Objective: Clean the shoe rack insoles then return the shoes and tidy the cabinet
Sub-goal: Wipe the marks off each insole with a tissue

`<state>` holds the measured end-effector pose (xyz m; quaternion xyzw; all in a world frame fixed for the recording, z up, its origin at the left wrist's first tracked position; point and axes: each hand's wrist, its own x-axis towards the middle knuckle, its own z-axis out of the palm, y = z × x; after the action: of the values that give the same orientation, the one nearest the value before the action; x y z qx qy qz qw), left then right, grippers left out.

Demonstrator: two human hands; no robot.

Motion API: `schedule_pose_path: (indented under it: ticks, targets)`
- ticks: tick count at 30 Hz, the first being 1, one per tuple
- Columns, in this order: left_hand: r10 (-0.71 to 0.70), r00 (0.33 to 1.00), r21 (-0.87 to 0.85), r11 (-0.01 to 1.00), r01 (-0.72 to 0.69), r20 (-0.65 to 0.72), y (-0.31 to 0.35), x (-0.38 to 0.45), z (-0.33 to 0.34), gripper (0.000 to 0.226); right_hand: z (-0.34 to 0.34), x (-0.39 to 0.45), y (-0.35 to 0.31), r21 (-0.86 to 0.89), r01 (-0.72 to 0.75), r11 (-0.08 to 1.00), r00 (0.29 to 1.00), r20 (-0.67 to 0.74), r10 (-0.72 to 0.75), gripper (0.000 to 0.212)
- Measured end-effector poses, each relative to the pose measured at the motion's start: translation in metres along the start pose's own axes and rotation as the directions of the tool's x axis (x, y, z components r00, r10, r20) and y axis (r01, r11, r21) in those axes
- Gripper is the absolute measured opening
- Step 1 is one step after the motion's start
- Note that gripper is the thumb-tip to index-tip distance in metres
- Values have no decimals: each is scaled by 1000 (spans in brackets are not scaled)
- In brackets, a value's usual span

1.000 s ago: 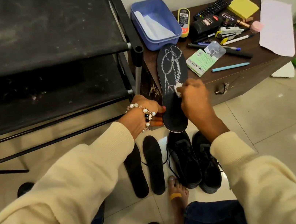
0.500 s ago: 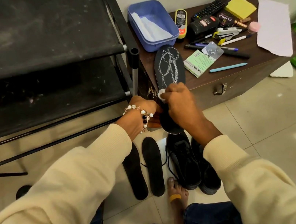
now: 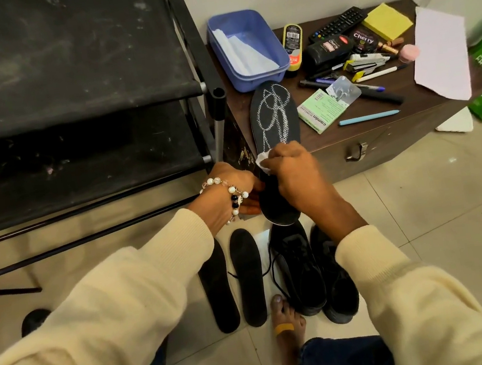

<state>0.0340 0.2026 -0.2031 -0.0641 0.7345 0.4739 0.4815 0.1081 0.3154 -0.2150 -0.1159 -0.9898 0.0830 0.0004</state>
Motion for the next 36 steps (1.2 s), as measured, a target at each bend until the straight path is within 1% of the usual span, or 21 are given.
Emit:
schedule_pose_path:
  ticks: [1, 4, 5, 7, 9, 12, 15, 17, 21, 23, 25, 27, 28, 29, 30, 31, 32, 33, 34, 35, 36]
  targets:
    - [-10, 1000, 4, 1000, 10, 12, 0, 0, 0, 12, -2, 1, 8, -9, -38, 999, 999, 3, 38, 39]
    - [-17, 1000, 27, 1000, 16, 9, 1, 0, 1, 15, -6, -1, 31, 10, -236, 972, 972, -20, 236, 39]
    - [-11, 1000, 32, 999, 11, 3, 0, 1, 1, 15, -6, -2, 31, 9, -249, 968, 968, -40, 249, 37]
    - [-18, 1000, 36, 999, 18, 8, 1, 2, 0, 15, -5, -2, 21, -24, -204, 979, 977, -68, 202, 33]
    - [-11, 1000, 38, 999, 11, -8, 1, 3, 1, 14, -2, -1, 8, -39, -128, 991, 990, -66, 126, 33]
    - [81, 994, 69, 995, -76, -72, 3, 5, 4, 16, -1, 0, 1, -32, -41, 999, 998, -46, 39, 33]
    - [161, 979, 120, 982, -146, -127, 3, 7, 8, 20, -7, 2, 14, 14, 8, 1000, 1000, 6, -8, 36]
    - [173, 976, 130, 979, -156, -134, 3, 7, 11, 20, -10, 3, 24, 43, -16, 999, 1000, 0, 16, 37]
    - [187, 970, 169, 972, -160, -157, 2, 10, 13, 24, -3, 4, 33, 62, -177, 982, 982, -60, 181, 37]
    - [207, 961, 211, 963, -167, -183, 2, 13, 14, 29, -1, 5, 29, 40, -175, 984, 981, -82, 178, 36]
    - [213, 956, 241, 957, -162, -202, 1, 16, 15, 31, 0, 3, 23, 7, -93, 996, 993, -73, 93, 34]
    - [212, 956, 245, 956, -161, -201, 1, 17, 15, 31, -1, 0, 20, 37, 38, 999, 996, -81, -35, 31]
    - [211, 958, 243, 956, -162, -194, 2, 17, 15, 31, -2, -1, 20, 75, 82, 994, 992, -97, -75, 30]
    - [209, 960, 241, 957, -161, -187, 2, 17, 14, 32, -1, -1, 25, 56, 101, 993, 990, -107, -95, 30]
    - [203, 962, 237, 959, -158, -182, 2, 18, 14, 33, 0, 0, 31, 41, 72, 997, 990, -123, -67, 31]
    - [198, 964, 233, 960, -154, -179, 2, 18, 14, 34, 1, 1, 37, 50, 6, 999, 993, -117, 0, 32]
    - [195, 964, 232, 961, -152, -178, 1, 18, 14, 34, 1, 3, 39, 138, -91, 986, 984, -142, 111, 31]
    - [195, 965, 232, 961, -151, -177, 1, 18, 14, 35, 2, 3, 37, 201, -183, 962, 968, -136, 213, 28]
    - [195, 965, 233, 961, -152, -176, 1, 18, 14, 36, 6, 3, 37, 283, -247, 927, 946, -138, 294, 24]
    - [195, 965, 234, 960, -152, -175, 1, 18, 14, 36, 6, 4, 31, 294, -296, 909, 934, -109, 339, 23]
    - [195, 965, 233, 961, -151, -175, 2, 18, 14, 35, 5, 5, 22, 312, -278, 909, 949, -57, 310, 25]
